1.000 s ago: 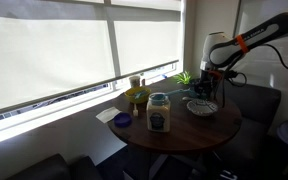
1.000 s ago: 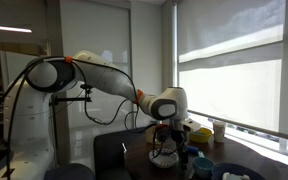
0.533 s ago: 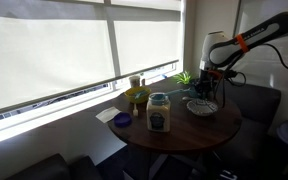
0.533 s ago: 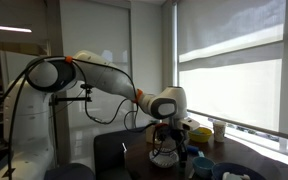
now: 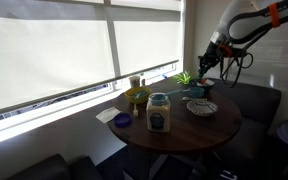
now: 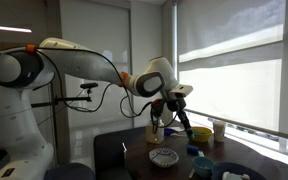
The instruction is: Pick up the green rectangular block and put it in the blue bowl
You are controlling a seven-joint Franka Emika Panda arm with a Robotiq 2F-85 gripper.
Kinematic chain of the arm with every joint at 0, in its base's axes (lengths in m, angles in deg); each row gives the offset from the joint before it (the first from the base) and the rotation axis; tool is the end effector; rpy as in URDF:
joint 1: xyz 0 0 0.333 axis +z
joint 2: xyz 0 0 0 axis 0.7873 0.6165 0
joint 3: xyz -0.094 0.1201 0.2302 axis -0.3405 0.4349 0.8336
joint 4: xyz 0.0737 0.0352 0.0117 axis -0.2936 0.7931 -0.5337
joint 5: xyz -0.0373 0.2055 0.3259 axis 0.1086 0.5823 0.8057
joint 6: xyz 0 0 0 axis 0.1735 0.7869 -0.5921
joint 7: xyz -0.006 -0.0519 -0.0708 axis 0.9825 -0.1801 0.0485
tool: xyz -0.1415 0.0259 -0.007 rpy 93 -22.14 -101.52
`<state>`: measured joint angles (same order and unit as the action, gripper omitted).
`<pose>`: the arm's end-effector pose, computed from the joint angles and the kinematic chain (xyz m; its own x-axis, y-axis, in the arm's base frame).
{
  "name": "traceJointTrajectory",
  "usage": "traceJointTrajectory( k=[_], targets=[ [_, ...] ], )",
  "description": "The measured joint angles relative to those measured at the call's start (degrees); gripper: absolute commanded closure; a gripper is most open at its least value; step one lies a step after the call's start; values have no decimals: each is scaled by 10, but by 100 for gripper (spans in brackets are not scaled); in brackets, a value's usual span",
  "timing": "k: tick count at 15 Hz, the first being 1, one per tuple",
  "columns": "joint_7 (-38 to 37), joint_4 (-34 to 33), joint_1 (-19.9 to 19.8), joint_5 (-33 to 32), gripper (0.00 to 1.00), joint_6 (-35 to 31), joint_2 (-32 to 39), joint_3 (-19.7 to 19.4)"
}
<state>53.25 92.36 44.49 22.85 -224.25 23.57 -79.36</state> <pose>0.5484 -0.1180 0.4797 0.7482 -0.4988 0.4374 -0.5023 -0.8566 -0.1178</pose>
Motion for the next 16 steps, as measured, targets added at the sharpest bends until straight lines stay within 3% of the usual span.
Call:
traceJointTrajectory(
  k=[4, 7, 11, 16],
  targets=[
    [-55, 0, -41, -31, 92, -113, 14, -12],
    [-150, -11, -78, -108, 92, -172, 66, -15],
    [-281, -41, -92, -227, 92, -161, 129, -19],
    [-304, -65, -55, -240, 92, -117, 163, -40]
  ],
)
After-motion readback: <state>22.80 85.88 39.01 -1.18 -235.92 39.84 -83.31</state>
